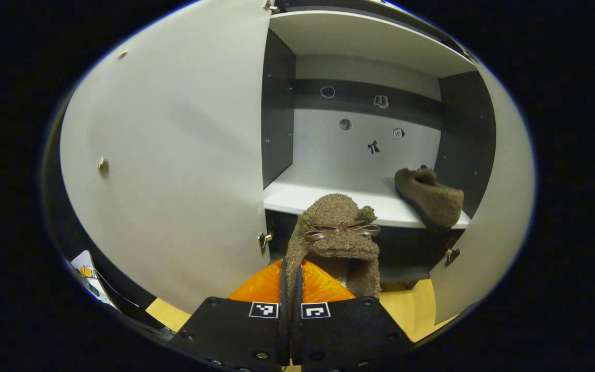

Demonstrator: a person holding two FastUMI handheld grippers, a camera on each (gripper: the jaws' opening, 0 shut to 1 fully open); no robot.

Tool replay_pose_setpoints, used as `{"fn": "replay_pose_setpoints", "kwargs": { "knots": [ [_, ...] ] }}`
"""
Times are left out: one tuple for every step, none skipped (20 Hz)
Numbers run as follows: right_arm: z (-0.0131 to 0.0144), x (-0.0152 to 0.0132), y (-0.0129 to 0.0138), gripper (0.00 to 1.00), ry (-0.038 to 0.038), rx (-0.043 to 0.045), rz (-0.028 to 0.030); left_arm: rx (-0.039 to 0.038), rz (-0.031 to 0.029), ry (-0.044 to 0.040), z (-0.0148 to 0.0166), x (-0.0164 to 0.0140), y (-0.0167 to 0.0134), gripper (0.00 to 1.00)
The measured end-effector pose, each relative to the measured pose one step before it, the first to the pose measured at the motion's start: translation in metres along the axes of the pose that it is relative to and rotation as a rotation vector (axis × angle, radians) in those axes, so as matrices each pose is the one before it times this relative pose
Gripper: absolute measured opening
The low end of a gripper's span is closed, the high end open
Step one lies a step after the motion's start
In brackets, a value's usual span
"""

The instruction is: Grab one shoe with the right hand and put it into the shoe cabinet, grab the other shoe with the left hand and put it into the shoe cabinet; then close the right door with the right hand and the left door with the left hand.

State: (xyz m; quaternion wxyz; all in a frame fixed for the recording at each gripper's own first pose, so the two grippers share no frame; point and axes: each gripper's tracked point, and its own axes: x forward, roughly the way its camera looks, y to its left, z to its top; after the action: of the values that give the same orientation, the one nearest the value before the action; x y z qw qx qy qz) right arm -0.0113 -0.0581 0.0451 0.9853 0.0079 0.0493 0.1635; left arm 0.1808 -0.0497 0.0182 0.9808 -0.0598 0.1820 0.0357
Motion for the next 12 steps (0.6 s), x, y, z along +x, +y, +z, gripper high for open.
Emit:
{"fn": "replay_pose_setpoints", "kwargs": {
  "knots": [
    [0.00413,-0.00087,-0.0011,0.92,-0.00642,0.01807,0.00036,0.00775,-0.00473,-0.0042,0.01419,0.007,-0.00485,0.02],
    [0.00426,-0.00227,-0.00444,0.92,-0.0127,0.00734,-0.00893,0.00978,-0.00633,0.01016,0.01058,0.00984,-0.00516,0.02],
    [0.00664,-0.00175,-0.00576,0.92,-0.02317,-0.00079,-0.01939,0.00532,-0.00698,0.02332,0.00838,0.01074,-0.00489,0.02],
    [0.00764,-0.00265,-0.0059,0.92,-0.02682,-0.00619,-0.01936,-0.00692,-0.00508,0.02002,0.00484,0.01329,0.00007,0.02],
    [0.00799,-0.00141,-0.00546,0.92,-0.0241,-0.01413,-0.01792,-0.01014,-0.00552,0.01291,0.0099,0.01399,-0.01292,0.02],
    [0.00631,-0.00242,-0.00627,0.92,-0.02073,-0.01279,-0.02092,0.00042,-0.00444,-0.0004,0.01143,0.01419,-0.00212,0.02],
    [0.00536,-0.0012,-0.00525,0.92,-0.01375,-0.00633,-0.01558,0.01538,0.00218,-0.01105,0.01728,0.01449,-0.00404,0.02],
    [0.00229,-0.00005,-0.00361,0.92,-0.00849,-0.00221,-0.01207,0.02102,0.01087,-0.0121,0.01242,0.01468,-0.00056,0.02],
    [0.00205,-0.00033,-0.00512,0.92,-0.00563,-0.00273,-0.01628,0.01928,0.01184,-0.00116,0.00956,0.01814,-0.00102,0.02],
    [0.00119,0.00042,-0.00517,0.92,-0.00415,-0.00346,-0.01537,0.01114,0.00632,0.00688,0.00421,0.01597,-0.00202,0.02],
    [0.00189,0.00062,-0.00541,0.92,-0.00426,-0.0043,-0.01486,0.00084,0.0028,0.01152,0.00143,0.01576,-0.00316,0.02],
    [0.00121,-0.00039,-0.00616,0.92,-0.00466,-0.00435,-0.0177,-0.00233,0.00278,0.02003,-0.0012,0.01409,-0.00237,0.02]
  ]
}}
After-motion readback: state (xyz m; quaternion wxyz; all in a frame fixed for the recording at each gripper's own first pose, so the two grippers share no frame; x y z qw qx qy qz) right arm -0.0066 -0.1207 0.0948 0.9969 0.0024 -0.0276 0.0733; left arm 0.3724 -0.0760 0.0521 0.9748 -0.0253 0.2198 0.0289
